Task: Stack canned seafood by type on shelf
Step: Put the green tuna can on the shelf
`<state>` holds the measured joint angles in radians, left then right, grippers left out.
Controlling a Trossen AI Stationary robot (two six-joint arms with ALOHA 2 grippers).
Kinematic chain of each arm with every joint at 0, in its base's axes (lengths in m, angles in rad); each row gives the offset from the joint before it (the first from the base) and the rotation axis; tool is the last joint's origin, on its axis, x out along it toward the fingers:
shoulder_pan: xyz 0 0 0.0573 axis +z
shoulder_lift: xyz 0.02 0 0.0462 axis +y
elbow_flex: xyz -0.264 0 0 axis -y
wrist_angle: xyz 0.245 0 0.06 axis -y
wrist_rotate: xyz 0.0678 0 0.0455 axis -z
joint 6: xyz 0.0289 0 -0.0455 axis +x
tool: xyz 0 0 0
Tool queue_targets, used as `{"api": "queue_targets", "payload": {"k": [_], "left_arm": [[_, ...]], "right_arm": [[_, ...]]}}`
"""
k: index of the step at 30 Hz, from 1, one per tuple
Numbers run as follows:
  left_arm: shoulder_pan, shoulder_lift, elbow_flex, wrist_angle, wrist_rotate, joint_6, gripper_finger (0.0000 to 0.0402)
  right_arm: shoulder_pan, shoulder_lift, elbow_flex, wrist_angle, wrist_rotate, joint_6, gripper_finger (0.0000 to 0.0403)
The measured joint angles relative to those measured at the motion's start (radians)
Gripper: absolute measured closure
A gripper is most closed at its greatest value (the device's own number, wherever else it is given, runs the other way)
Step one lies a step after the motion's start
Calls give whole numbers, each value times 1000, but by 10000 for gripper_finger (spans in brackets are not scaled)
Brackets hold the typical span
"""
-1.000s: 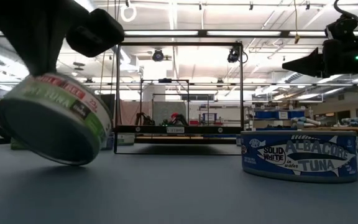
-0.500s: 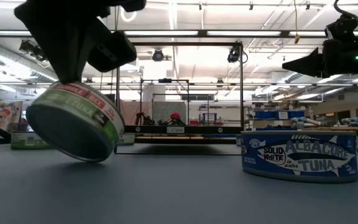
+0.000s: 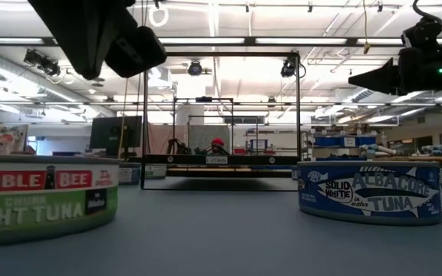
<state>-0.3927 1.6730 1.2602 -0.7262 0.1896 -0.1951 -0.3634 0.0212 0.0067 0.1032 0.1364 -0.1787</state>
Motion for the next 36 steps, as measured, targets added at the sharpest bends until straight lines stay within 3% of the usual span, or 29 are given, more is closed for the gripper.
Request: {"api": "queue_targets", "payload": {"k": [4,8,16,22,36], "left_arm": [[-23,0,0,23,-44,45,401],[-117,13,-1,46,-114,139,383],[-305,93,-3,62,-397,280,318],[-359,165,-3,59,-454,298,291],[-362,198,-11,30,-461,323,294]], "right_arm": [[0,0,0,0,0,0,374],[0,0,0,0,0,0,375],[0,0,0,3,0,0,371],[0,0,0,16,0,0,374],[0,0,0,16,0,0,371]]}}
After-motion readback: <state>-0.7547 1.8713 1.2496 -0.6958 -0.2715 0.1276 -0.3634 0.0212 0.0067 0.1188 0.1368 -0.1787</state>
